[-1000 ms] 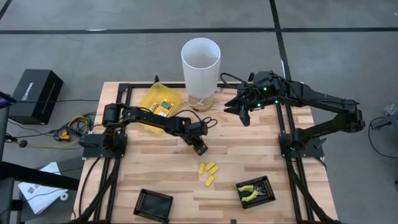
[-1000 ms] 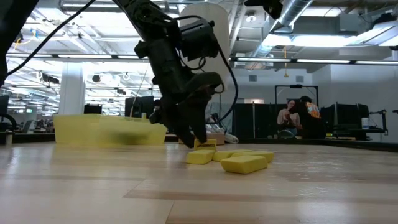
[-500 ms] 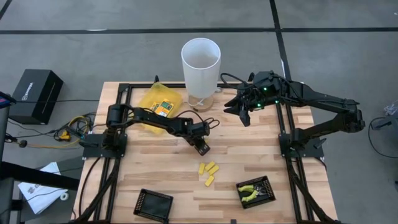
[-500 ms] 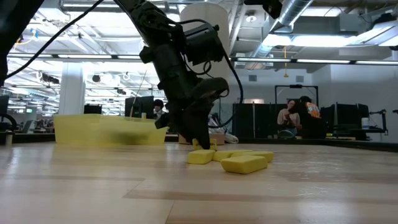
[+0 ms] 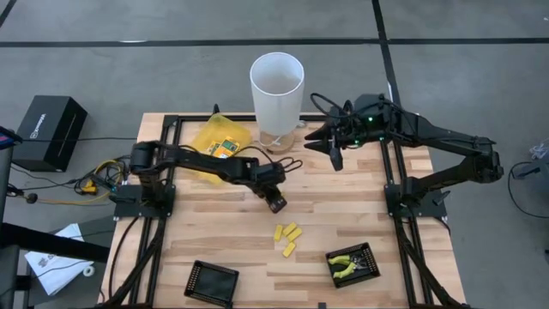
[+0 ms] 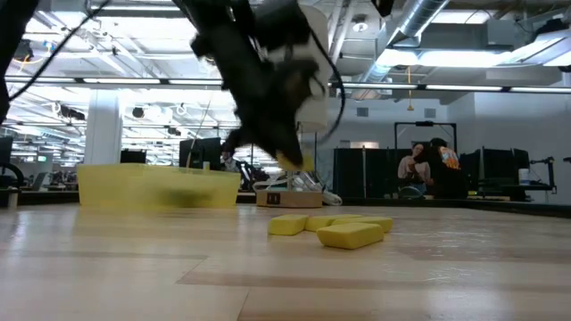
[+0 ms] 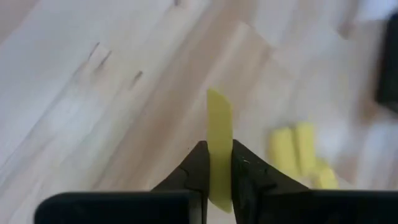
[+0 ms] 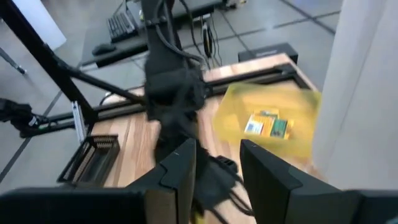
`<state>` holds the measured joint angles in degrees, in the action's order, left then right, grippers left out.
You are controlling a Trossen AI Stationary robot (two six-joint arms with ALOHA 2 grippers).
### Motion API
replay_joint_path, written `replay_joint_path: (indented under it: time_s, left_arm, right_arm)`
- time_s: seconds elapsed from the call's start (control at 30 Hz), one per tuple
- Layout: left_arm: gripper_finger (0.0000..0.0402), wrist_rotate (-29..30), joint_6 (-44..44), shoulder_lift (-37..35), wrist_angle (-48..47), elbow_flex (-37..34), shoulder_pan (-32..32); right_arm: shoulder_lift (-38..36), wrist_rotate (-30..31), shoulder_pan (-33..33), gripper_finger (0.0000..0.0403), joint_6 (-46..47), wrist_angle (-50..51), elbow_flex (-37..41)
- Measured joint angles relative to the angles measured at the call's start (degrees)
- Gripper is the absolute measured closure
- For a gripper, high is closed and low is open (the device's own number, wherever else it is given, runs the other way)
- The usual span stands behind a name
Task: Pick & Place School Supplies
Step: Put the eraser into the bottom left black bin
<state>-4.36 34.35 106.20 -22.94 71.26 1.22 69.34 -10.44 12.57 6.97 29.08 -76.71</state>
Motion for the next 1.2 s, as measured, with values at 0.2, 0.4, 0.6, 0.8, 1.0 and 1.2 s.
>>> replay_joint_path:
  time_s: [0.2, 0.4, 0.6, 0.8, 1.0, 1.2]
  left_arm:
    - [0.0373, 1.4, -1.1, -12.6, -11.9, -1.5, -3.1]
    - [0.0373, -0.9, 5.9, -24.8, -19.5, -4.8, -11.2]
    - [0.0373, -1.4, 21.2, -31.4, -19.7, -7.9, -23.4]
    - [0.0373, -1.7, 32.8, -29.9, -18.8, -11.4, -37.4]
    - [0.0373, -1.6, 41.3, -24.2, -11.5, -15.3, -44.5]
    - [0.0373, -1.1, 41.5, -17.5, -6.7, -15.5, -44.5]
  right_arm:
    - [0.0, 0.0, 0.4, 0.0285, -1.4, -2.6, 0.0]
    - [0.0, 0.0, -0.6, 0.0285, -3.0, -2.7, 0.0]
    - [0.0, 0.0, -0.9, 0.0285, -4.0, -2.8, 0.0]
    - [0.0, -0.2, -0.9, 0.0285, -4.0, -2.6, 0.0]
    - [0.0, -0.4, -0.9, 0.0285, -3.5, -2.5, 0.0]
    - [0.0, -0.4, -0.9, 0.0285, -2.4, -2.3, 0.0]
